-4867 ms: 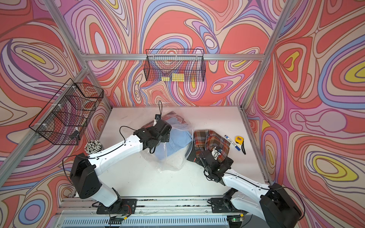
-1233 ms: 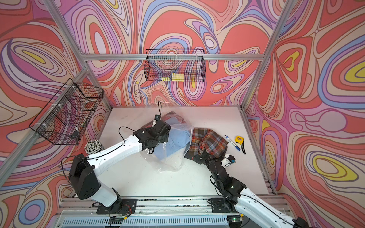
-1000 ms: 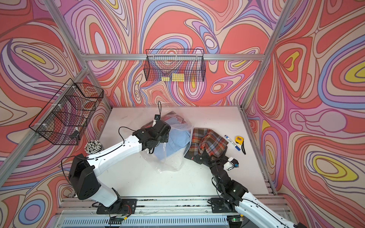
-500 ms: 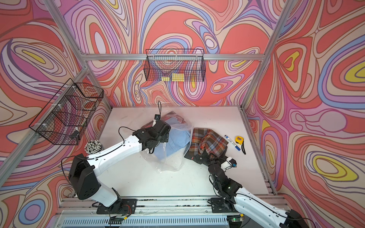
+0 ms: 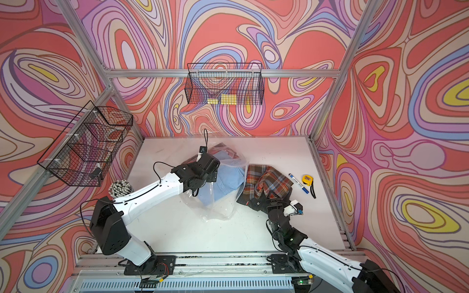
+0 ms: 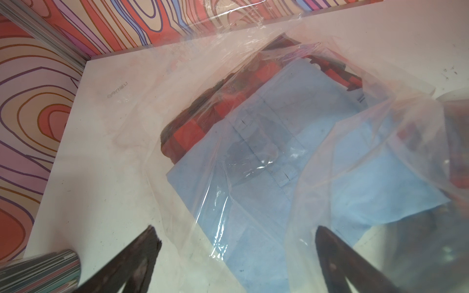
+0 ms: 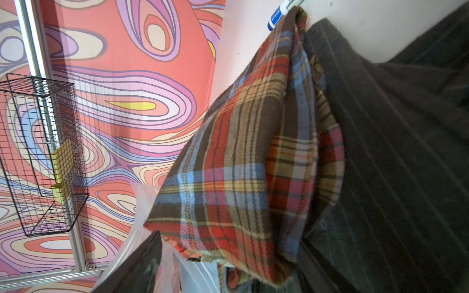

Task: Take the shirt out of the vacuum bag
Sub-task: Place the shirt at the center of the board.

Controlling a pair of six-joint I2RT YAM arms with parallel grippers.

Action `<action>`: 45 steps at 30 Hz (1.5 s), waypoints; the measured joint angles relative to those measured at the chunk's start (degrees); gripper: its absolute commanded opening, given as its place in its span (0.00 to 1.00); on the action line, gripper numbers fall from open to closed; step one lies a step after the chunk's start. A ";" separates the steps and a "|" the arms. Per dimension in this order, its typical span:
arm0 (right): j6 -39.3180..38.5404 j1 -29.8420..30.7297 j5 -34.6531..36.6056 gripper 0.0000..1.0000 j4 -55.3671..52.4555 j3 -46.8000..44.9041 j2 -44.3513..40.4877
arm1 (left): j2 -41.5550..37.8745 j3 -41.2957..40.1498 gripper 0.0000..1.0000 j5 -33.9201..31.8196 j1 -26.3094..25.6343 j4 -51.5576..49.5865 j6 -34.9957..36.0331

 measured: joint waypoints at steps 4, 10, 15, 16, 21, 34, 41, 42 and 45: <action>0.76 0.00 1.53 0.81 0.70 0.59 1.36 | 0.00 0.00 0.99 0.00 0.00 0.00 0.07; 3.10 0.00 3.08 0.73 -1.99 1.22 1.92 | 0.09 0.00 0.99 0.02 0.00 0.00 0.24; 3.78 -0.02 5.53 0.39 -4.42 1.46 1.53 | 0.28 0.00 0.99 0.02 0.00 -0.02 0.22; 3.72 -0.07 5.88 0.36 -4.55 1.46 1.62 | 0.31 0.00 0.99 0.02 0.00 -0.02 0.24; 2.93 -1.22 6.12 0.20 -5.38 1.81 3.08 | 0.35 0.00 0.99 0.00 0.07 -0.02 0.22; -6.58 -5.57 5.95 0.00 -18.47 7.02 -8.70 | 0.33 -0.02 0.99 0.24 0.83 0.00 0.17; -14.99 -5.60 7.58 0.00 -29.86 16.20 -10.56 | 0.33 -0.02 0.99 0.37 0.96 0.00 0.17; -15.78 -5.60 7.61 0.00 -30.77 16.41 -10.56 | 0.33 -0.02 0.99 0.39 1.01 0.00 0.17; -16.90 -5.60 7.19 0.00 -33.77 15.89 -9.92 | 0.31 -0.02 0.99 0.37 1.09 0.00 0.20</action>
